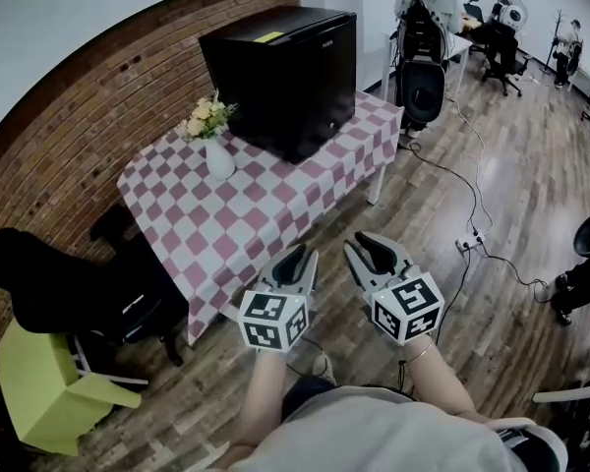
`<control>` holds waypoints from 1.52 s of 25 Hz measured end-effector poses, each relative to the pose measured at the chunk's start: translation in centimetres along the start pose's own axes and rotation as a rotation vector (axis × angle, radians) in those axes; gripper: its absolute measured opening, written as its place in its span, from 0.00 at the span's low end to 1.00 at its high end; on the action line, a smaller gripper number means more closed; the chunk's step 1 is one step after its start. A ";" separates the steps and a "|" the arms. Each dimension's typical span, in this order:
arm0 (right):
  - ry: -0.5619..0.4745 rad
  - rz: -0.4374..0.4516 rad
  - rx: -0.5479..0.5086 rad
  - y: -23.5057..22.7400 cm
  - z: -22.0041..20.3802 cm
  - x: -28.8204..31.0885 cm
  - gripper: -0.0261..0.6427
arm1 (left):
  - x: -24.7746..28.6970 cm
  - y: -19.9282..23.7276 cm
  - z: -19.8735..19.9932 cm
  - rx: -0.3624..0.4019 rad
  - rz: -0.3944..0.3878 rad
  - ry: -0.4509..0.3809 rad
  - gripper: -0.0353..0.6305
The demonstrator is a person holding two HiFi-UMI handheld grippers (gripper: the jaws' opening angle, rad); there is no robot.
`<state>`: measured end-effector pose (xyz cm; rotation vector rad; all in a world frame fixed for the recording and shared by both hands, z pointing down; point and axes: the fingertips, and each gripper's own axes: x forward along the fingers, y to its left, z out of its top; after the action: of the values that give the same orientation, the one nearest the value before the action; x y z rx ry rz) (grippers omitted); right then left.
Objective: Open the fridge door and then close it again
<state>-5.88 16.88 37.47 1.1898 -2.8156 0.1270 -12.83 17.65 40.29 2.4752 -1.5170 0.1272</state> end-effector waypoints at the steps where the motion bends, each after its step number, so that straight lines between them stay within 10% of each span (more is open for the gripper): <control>1: -0.006 -0.005 -0.004 -0.3 0.4 1.0 0.16 | 0.7 0.8 0.5 0.010 -0.008 -0.002 0.14; 14: 0.013 -0.125 0.021 -4.6 -0.4 9.0 0.17 | 7.8 6.4 0.8 0.015 -0.118 0.045 0.14; 38: -0.039 0.059 -0.019 -19.7 4.5 27.2 0.17 | 25.2 18.6 8.8 0.025 0.105 -0.024 0.14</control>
<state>-10.86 -16.61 36.84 1.1175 -2.8799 0.0818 -18.19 -14.49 39.53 2.4249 -1.6650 0.1364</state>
